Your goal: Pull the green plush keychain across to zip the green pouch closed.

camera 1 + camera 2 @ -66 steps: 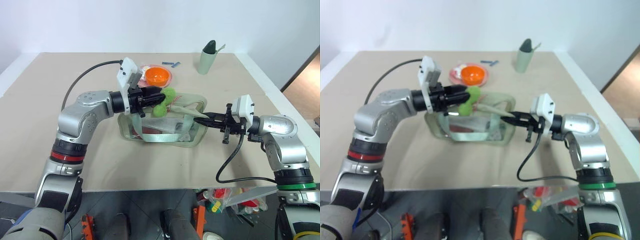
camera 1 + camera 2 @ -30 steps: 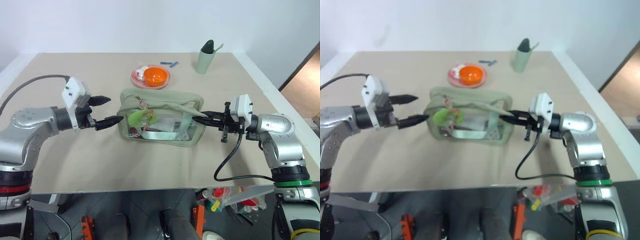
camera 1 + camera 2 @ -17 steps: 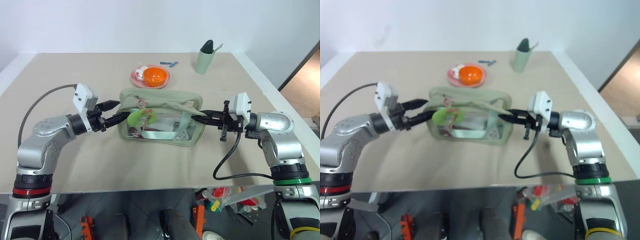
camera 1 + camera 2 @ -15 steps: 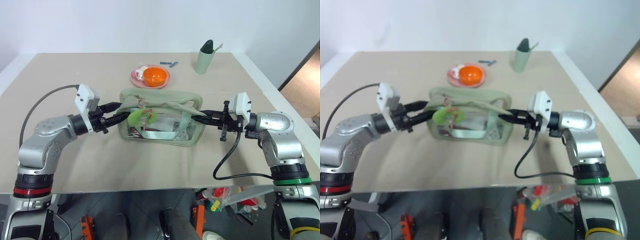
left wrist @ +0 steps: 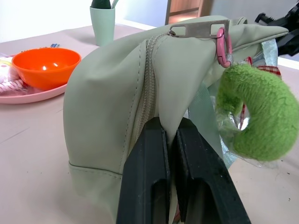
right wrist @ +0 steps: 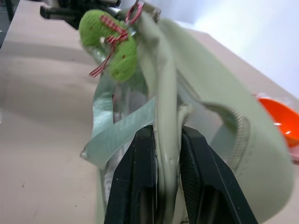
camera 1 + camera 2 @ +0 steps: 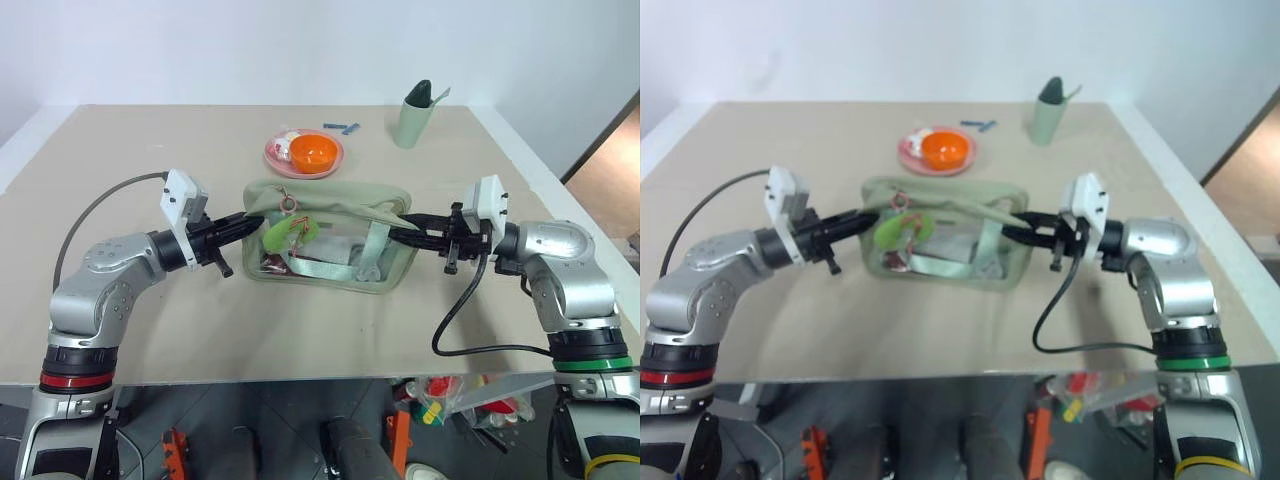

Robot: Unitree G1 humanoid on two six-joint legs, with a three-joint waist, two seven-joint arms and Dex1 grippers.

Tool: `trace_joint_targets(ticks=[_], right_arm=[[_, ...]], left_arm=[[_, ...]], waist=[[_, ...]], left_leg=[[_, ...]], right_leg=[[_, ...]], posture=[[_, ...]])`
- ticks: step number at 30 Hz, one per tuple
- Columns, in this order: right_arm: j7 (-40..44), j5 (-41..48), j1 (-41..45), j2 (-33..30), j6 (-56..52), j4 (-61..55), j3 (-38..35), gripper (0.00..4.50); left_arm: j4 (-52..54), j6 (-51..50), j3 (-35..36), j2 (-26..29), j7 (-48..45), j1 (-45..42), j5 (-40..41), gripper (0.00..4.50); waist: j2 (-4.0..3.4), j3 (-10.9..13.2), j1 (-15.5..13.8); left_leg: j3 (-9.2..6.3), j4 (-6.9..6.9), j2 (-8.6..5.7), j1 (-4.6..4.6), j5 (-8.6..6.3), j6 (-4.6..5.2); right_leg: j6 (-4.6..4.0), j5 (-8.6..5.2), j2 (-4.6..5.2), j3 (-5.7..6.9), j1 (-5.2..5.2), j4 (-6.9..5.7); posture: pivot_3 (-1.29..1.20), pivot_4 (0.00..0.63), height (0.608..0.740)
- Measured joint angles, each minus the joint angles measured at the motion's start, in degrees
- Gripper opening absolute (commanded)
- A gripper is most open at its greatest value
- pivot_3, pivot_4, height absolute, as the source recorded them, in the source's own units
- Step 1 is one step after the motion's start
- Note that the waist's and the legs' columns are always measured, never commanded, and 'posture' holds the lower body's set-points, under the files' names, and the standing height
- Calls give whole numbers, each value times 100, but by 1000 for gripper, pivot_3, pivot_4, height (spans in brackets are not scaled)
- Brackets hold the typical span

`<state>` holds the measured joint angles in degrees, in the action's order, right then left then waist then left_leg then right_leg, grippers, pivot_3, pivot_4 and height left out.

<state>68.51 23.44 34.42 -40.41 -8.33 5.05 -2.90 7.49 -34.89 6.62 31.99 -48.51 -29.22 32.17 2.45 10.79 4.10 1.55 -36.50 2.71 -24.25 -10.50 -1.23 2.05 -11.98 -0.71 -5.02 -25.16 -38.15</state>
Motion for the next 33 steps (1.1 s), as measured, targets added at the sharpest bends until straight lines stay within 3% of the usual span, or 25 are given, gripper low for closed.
trace_joint_targets(ticks=[7, 8, 11, 14, 18, 23, 28, 33], right_arm=[[-348, 87, 240, -242, -345, -203, -270, 741], [-412, 251, 291, -269, -640, -442, -361, 1215], [-541, 591, 392, -310, -1126, -949, -429, 1879], [-562, 929, 381, -298, -1560, -1547, -372, 3123], [-609, 1107, 87, -286, -1833, -1765, -329, 4418], [-685, 1448, -116, -193, -2258, -2118, -222, 4467], [-1353, 2143, -742, 57, -3035, -3176, -205, 4467], [-2043, 2168, -1346, 324, -3313, -3457, -11, 4467]], left_arm=[[142, -137, -127, -18, 79, 0, 81, 3], [161, -153, -128, -21, 90, 0, 97, 0], [189, -182, -138, -25, 99, 1, 122, 0], [262, -214, -241, -76, 79, 1, 169, 0], [263, -247, -240, -93, 96, 0, 169, 0], [293, -320, -244, -159, 209, -44, 171, 0], [632, -660, -231, -206, 531, -59, 340, 0], [1047, -946, -173, -223, 963, -51, 516, 0]], waist=[[-1, 0, 0], [-1, 0, 0], [-1, 0, 3], [0, 0, 2], [2, -1, 0], [0, 0, 7], [2, -1, -8], [1, -1, -10]], left_leg=[[1, 0, -1, 0, 0, 0], [-1, 2, 0, -1, 0, 0], [-3, 7, 3, 1, 0, 0], [-6, 7, 3, 0, 0, 0], [-5, -1, 2, 1, 0, 0], [-1, -3, 0, 1, 0, 1], [-12, 1, 3, -6, 0, 0], [-4, -4, -1, -10, -1, -1]], right_leg=[[0, 0, 0, -2, -2, 0], [0, 0, 0, 0, -2, 0], [-3, -2, -3, 2, -3, 0], [-4, -4, -2, 5, -2, 0], [-5, -4, -1, 4, 3, 1], [0, 2, -1, -2, 0, 0], [2, -4, -1, 9, 0, 1], [6, -3, 2, -2, -4, 2]], posture=[[0, 150, 740], [0, 150, 740], [0, 150, 740], [0, 150, 740], [0, 150, 740], [0, 150, 740], [0, 150, 740], [0, 150, 740]])
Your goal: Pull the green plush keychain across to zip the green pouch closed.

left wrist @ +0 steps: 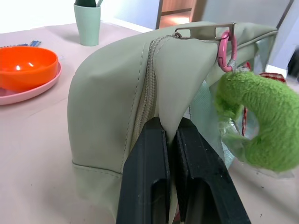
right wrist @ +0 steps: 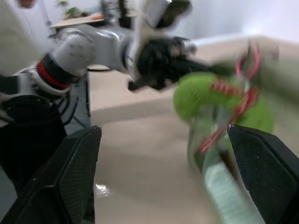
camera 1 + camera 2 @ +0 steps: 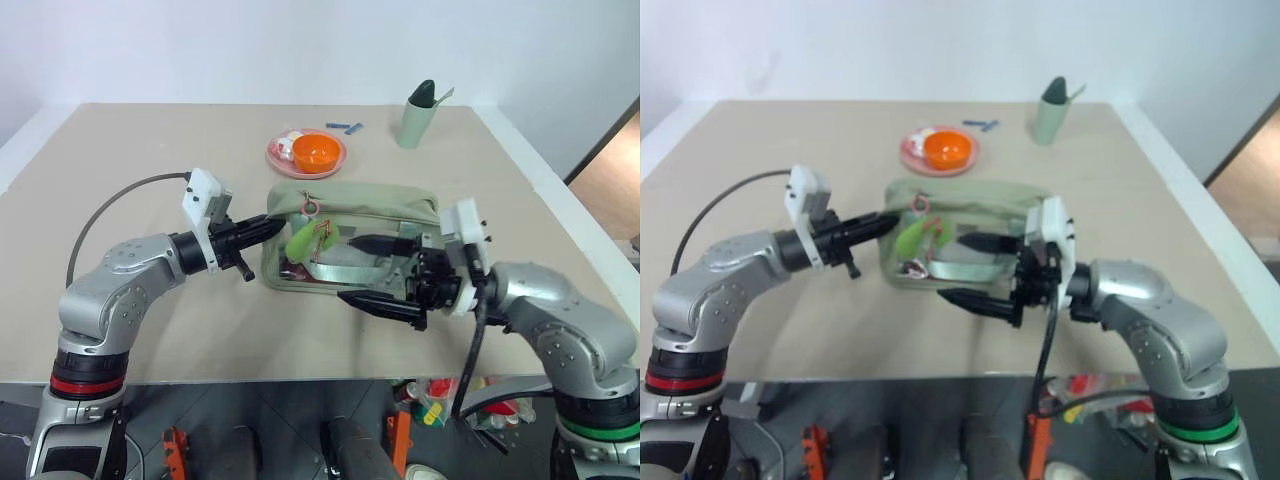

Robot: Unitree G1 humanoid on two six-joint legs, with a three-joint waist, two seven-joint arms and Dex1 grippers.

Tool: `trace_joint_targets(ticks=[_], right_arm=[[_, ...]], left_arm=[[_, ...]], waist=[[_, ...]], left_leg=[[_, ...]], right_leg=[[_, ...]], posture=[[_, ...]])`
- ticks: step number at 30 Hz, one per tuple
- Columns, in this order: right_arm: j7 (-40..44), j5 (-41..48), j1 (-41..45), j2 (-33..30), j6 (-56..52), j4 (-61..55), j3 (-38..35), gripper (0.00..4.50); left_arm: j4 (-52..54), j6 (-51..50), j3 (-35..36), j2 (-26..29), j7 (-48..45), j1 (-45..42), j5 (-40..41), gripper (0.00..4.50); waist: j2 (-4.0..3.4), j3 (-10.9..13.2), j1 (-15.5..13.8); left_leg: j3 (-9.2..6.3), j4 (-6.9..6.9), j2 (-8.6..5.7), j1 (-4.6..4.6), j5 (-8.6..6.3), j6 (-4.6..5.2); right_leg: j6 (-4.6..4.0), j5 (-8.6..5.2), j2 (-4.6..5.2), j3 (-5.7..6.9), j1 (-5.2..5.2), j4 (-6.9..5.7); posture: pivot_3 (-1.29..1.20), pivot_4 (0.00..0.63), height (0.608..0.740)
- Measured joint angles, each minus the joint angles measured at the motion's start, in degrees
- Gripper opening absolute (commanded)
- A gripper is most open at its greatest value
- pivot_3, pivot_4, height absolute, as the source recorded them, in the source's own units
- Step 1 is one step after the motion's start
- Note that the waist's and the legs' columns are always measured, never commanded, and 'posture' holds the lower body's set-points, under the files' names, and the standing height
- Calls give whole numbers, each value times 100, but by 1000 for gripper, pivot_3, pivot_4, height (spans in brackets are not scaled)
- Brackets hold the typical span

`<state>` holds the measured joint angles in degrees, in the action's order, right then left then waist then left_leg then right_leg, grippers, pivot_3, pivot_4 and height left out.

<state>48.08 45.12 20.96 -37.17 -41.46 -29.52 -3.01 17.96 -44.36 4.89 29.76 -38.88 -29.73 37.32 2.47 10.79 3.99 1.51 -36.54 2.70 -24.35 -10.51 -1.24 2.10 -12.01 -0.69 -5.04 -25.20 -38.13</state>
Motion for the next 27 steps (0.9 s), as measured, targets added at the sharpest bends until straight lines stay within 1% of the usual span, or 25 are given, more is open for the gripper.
trace_joint_targets(ticks=[6, 11, 15, 27], right_arm=[[-444, -416, 172, 320, 60, 457, 249, 4467], [-467, -637, 634, 570, 227, 949, 301, 4467], [-493, -781, 822, 904, 331, 1078, 526, 4467], [-640, -1288, 1130, 1319, 451, 1720, 780, 4467]], left_arm=[[299, -226, 161, 0, 354, 107, 260, 0], [320, -97, 201, -12, 476, 485, 205, 0], [321, 44, 170, -163, 584, 506, 114, 0], [323, 140, 58, -227, 698, 511, 34, 0]], waist=[[0, 0, 16], [0, 0, 23], [0, 0, 17], [0, 0, 18]], left_leg=[[-2, -1, 0, 7, 7, 11], [-2, 2, 0, 3, 7, 10], [-4, 5, 0, 3, 6, 10], [-2, 2, -1, 2, 7, 10]], right_leg=[[-32, -3, -4, 2, 1, -1], [-29, -3, -4, 1, 0, 0], [-9, 7, -5, 3, 0, 0], [-8, 9, -3, 0, 1, 2]], posture=[[0, 150, 740], [0, 150, 740], [0, 150, 740], [0, 150, 740]])
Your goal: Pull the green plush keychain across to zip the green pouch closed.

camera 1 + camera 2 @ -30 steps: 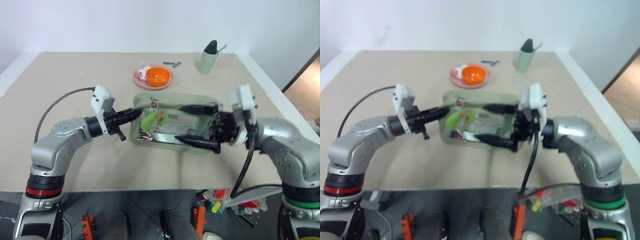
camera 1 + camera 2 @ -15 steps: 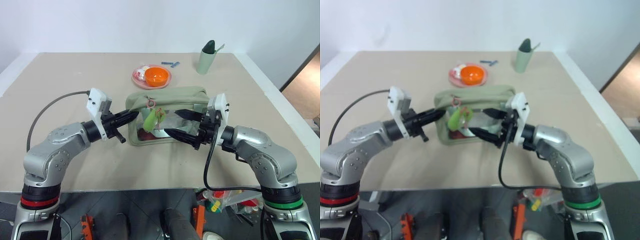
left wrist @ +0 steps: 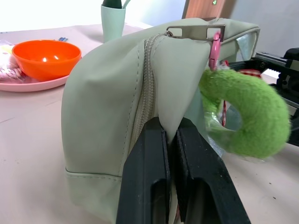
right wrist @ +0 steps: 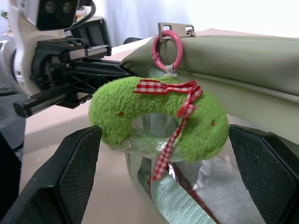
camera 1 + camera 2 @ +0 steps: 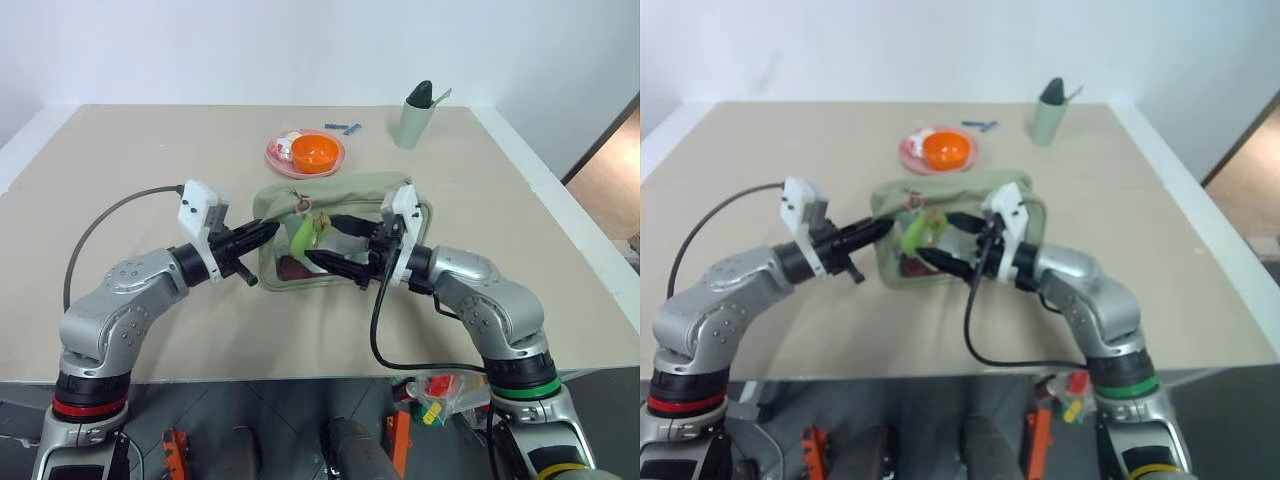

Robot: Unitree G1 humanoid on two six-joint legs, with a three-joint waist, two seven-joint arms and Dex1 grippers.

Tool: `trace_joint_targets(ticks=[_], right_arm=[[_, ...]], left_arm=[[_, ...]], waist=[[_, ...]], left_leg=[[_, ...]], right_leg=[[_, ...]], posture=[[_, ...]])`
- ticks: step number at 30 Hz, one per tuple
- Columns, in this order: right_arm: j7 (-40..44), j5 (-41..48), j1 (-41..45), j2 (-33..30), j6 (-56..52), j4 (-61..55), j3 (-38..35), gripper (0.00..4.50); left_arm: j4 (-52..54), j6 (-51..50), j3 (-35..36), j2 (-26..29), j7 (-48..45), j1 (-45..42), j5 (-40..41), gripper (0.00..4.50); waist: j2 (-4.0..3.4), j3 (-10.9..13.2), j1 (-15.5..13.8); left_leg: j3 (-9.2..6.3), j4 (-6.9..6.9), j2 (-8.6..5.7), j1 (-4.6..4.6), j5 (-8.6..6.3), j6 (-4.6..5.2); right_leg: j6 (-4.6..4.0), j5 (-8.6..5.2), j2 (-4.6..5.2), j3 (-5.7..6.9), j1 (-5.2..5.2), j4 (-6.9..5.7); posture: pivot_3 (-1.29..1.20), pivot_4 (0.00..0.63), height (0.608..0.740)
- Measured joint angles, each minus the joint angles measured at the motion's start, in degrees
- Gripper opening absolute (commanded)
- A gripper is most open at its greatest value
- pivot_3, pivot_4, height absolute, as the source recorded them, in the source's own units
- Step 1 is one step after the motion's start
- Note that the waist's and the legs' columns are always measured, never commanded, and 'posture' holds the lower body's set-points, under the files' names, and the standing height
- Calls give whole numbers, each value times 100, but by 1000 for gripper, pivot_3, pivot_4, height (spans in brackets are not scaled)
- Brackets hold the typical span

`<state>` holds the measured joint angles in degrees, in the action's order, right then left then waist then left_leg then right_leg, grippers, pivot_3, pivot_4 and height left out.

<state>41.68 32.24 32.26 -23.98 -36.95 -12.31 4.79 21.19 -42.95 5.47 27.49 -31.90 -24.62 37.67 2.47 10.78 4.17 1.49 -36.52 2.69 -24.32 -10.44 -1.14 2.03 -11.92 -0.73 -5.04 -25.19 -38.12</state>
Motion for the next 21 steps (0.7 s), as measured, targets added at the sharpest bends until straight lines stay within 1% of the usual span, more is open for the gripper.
trace_joint_targets(ticks=[1, 2, 4, 6, 7, 9, 16, 18, 21], right_arm=[[-34, -12, 24, 33, 0, 38, 0, 4467], [-76, -32, 47, 93, -2, 85, -1, 3953], [-155, -90, 116, 214, -11, 227, -1, 3422], [-189, -126, 162, 242, -19, 281, -1, 3422], [-192, -135, 181, 256, -25, 298, -1, 2734], [-195, -162, 204, 301, -39, 319, 0, 2133], [-167, -190, 209, 416, -59, 349, 0, 2133], [-146, -191, 216, 438, -60, 353, 0, 1618], [-99, -203, 246, 440, -60, 364, 0, 678]], left_arm=[[0, 0, -5, -5, 6, 0, 0, 0], [0, 0, -13, -11, 9, 0, 1, 0], [3, 5, -39, -37, 15, 0, 1, 0], [4, 8, -56, -54, 15, 0, 1, 0], [5, 9, -58, -55, 15, 0, 1, 0], [5, 11, -68, -59, 15, 0, 1, 0], [5, 34, -111, -84, 12, 0, -8, 0], [4, 39, -117, -84, 9, 0, -15, 0], [4, 44, -122, -82, -10, -1, -23, 0]], waist=[[0, 0, 0], [0, 0, 0], [0, 0, 1], [0, 0, 0], [0, 0, 1], [0, 0, 0], [0, 0, 1], [0, 0, 2], [0, 0, 1]], left_leg=[[0, 0, 0, 0, 0, 0], [0, 0, 1, 0, 0, 0], [0, 1, 1, 0, 0, 0], [-1, 2, 1, 0, 0, 0], [0, 2, 1, 0, 0, 0], [-1, 2, 1, 0, 0, 0], [-1, 2, 1, 0, 0, 0], [-1, 2, 1, 0, 0, 0], [0, 2, 1, 0, 0, 0]], right_leg=[[0, 0, 0, 0, 0, 0], [0, 0, 0, 1, 0, 0], [0, 0, -1, 1, -1, 0], [0, 0, -1, 2, -1, 0], [0, 0, -1, 2, -1, 0], [0, 0, -1, 3, -1, 0], [0, 0, 0, 2, -1, 0], [0, 0, 0, 2, -1, 0], [0, 0, 0, 2, -1, 0]], posture=[[0, 150, 740], [0, 150, 740], [0, 150, 740], [0, 150, 740], [0, 150, 740], [0, 150, 740], [0, 150, 740], [0, 150, 740], [0, 150, 740]])
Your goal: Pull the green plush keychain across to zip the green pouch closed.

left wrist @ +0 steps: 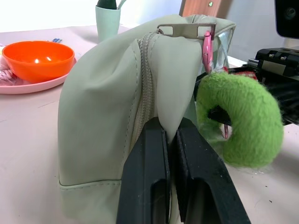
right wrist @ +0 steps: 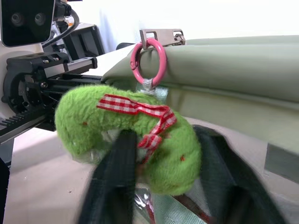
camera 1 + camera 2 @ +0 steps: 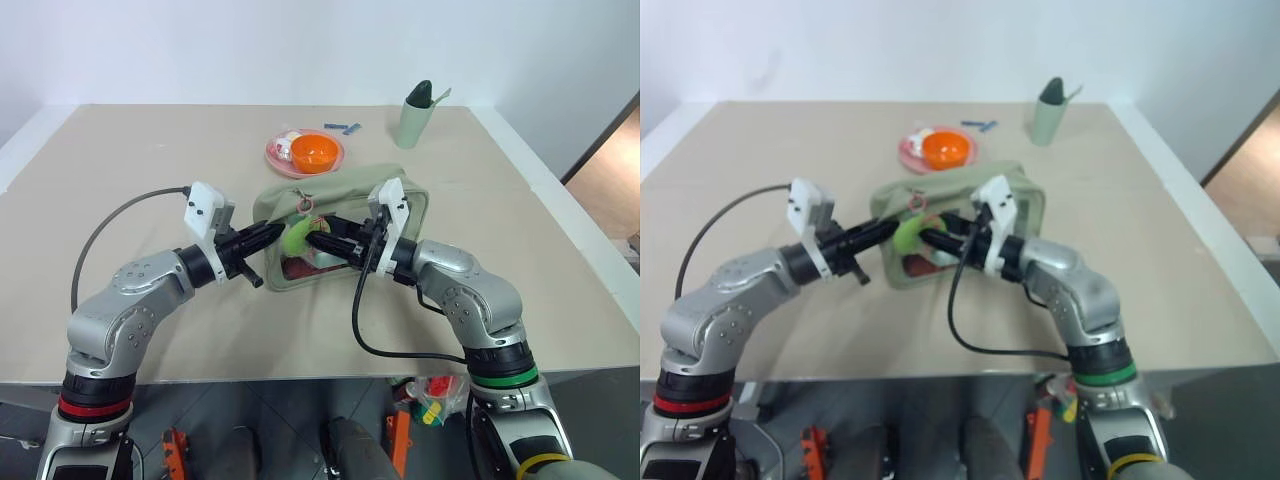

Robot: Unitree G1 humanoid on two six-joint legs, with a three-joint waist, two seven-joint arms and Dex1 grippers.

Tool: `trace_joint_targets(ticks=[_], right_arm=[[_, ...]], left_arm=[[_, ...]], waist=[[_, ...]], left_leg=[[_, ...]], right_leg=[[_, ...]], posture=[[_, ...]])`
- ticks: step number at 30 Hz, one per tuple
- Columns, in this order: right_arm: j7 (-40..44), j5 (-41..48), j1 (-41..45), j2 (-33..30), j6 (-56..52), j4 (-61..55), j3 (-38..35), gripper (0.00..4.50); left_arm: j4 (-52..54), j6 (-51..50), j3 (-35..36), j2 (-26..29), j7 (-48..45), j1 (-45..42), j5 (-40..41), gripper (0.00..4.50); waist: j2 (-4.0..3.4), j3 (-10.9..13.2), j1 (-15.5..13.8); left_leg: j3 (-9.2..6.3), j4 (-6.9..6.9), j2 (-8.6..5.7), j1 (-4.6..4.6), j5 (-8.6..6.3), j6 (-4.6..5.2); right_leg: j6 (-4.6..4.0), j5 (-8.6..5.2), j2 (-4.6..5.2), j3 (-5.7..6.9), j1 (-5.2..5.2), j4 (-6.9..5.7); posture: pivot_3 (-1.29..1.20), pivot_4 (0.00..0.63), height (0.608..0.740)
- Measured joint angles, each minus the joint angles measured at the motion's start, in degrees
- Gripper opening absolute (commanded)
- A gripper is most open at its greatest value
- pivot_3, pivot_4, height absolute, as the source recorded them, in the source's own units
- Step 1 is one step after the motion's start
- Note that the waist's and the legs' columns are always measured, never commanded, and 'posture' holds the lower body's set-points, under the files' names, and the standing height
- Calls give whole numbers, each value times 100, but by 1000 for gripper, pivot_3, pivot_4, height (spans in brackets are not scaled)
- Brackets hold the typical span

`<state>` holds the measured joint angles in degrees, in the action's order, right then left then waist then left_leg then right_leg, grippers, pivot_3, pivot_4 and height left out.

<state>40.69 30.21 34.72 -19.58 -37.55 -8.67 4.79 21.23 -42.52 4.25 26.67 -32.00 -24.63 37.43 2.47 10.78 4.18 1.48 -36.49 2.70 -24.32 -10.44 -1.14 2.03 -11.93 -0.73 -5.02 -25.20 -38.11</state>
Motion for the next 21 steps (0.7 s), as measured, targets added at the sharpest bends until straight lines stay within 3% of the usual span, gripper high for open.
trace_joint_targets(ticks=[2, 7, 21], right_arm=[[37, -4, 23, -5, 1, 9, -1, 42], [245, 9, 177, -279, -10, -1, -36, 42], [1833, 1055, 929, -1955, -781, -435, -374, 42]], left_arm=[[0, 0, 0, 5, -27, -1, 1, 0], [-4, -2, 6, 113, -173, -16, 29, 0], [-919, 653, -14, 580, -1060, -409, -274, 0]], waist=[[0, 0, 0], [0, 0, 0], [-2, 2, 6]], left_leg=[[0, 0, 0, 0, 0, 0], [0, 0, 0, -1, 0, 0], [3, 10, 1, -5, -1, 0]], right_leg=[[0, 0, 0, 1, 0, 0], [-1, 0, 0, 1, -1, 2], [-34, -23, 0, 4, -10, 4]], posture=[[0, 150, 740], [0, 150, 740], [0, 150, 740]])
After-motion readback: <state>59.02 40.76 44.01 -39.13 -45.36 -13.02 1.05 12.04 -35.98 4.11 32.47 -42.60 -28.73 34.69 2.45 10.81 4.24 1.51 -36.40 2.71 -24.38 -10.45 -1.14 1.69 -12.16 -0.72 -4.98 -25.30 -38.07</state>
